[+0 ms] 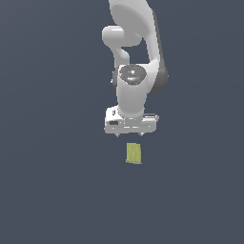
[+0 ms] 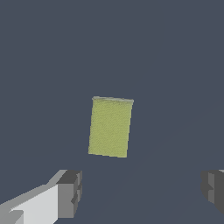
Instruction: Pick up the object and move it to a goal position.
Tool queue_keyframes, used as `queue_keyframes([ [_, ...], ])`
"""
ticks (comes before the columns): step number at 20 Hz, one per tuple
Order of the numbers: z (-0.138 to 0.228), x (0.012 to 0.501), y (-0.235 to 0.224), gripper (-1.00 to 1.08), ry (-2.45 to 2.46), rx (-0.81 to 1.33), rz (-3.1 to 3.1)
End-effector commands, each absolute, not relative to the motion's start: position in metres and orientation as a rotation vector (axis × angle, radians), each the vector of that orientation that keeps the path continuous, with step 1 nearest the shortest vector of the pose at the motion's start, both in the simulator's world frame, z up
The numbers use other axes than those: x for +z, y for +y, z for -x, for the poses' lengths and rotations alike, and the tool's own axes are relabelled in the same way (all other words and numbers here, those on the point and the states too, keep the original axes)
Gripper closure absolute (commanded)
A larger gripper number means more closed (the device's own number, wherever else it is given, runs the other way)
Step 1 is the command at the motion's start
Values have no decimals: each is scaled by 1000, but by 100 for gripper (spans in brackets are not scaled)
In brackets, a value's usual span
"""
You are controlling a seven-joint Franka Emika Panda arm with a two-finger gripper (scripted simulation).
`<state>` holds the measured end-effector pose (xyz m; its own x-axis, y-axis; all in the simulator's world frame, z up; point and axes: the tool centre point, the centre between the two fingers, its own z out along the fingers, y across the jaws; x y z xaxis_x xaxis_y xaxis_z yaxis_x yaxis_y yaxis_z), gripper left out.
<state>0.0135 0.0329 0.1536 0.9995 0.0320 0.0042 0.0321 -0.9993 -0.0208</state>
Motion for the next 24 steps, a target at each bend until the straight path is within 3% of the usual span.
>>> queue_keyframes([
  [1, -16, 144, 36, -92, -38, -4, 3122],
  [13, -31, 74, 56, -92, 52, 0, 3137],
  [24, -31, 58, 60, -92, 66, 2, 3140],
])
